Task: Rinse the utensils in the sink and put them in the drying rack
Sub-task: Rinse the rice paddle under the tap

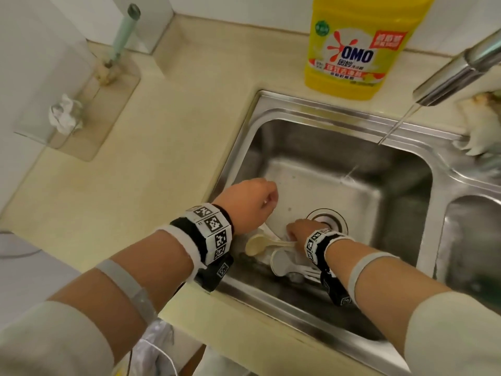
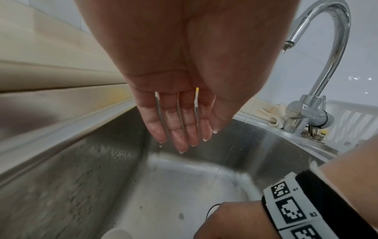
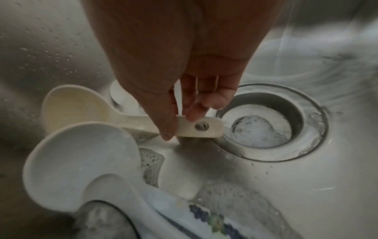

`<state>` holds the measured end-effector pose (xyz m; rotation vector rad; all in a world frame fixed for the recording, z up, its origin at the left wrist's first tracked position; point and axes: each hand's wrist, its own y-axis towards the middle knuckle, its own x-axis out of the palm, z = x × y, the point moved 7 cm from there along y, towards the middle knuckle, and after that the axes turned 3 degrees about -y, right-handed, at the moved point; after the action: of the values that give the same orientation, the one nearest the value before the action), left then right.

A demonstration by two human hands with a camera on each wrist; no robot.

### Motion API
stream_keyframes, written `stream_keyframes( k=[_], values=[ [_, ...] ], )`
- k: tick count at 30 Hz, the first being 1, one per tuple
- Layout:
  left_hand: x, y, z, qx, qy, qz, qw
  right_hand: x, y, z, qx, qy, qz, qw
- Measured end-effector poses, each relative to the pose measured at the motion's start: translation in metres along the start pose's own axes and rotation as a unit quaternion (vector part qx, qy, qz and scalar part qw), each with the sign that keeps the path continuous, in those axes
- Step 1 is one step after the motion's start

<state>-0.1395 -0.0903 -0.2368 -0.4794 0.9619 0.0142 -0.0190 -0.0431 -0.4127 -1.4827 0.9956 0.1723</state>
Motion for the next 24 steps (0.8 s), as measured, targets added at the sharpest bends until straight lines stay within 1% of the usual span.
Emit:
stream_keyframes(
  k=[2, 6, 9, 11, 13, 15, 17, 18, 19, 21, 22, 24],
  values=[
    [-0.001, 0.003, -0.002, -0.007, -0.012, 0.0, 1.0, -0.004, -0.006, 0.001, -0.002, 0.022, 0.009, 1.0],
    [-0.007, 0.013, 0.003, -0.016, -0.031, -0.018, 0.999, -0.033, -0.032, 0.012, 0.016, 0.1, 0.063, 0.993],
    [-0.016, 0.024, 0.002, -0.036, -0.052, -0.023, 0.998, -0.062, -0.061, 0.03, 0.052, 0.194, 0.136, 0.97],
    [-0.019, 0.034, 0.001, -0.044, -0.057, -0.027, 0.997, -0.08, -0.085, 0.048, 0.089, 0.272, 0.193, 0.938],
    [-0.018, 0.047, -0.001, -0.055, -0.057, -0.036, 0.996, -0.093, -0.111, 0.068, 0.129, 0.347, 0.252, 0.894],
    [-0.015, 0.061, 0.0, -0.069, -0.067, -0.042, 0.994, -0.103, -0.136, 0.086, 0.149, 0.402, 0.303, 0.851],
    [-0.011, 0.076, 0.004, -0.081, -0.111, -0.041, 0.99, -0.111, -0.16, 0.101, 0.169, 0.445, 0.347, 0.808],
    [-0.008, 0.082, 0.01, -0.086, -0.156, -0.043, 0.983, -0.113, -0.17, 0.109, 0.177, 0.466, 0.369, 0.784],
    [-0.005, 0.089, 0.016, -0.091, -0.217, -0.05, 0.971, -0.116, -0.18, 0.115, 0.184, 0.482, 0.388, 0.763],
    [0.004, 0.099, 0.033, -0.099, -0.346, -0.075, 0.93, -0.12, -0.195, 0.126, 0.194, 0.507, 0.41, 0.733],
    [0.006, 0.104, 0.041, -0.101, -0.39, -0.079, 0.912, -0.121, -0.201, 0.131, 0.197, 0.523, 0.416, 0.717],
    [0.006, 0.114, 0.053, -0.098, -0.43, -0.061, 0.895, -0.122, -0.212, 0.139, 0.197, 0.555, 0.43, 0.685]
  ],
)
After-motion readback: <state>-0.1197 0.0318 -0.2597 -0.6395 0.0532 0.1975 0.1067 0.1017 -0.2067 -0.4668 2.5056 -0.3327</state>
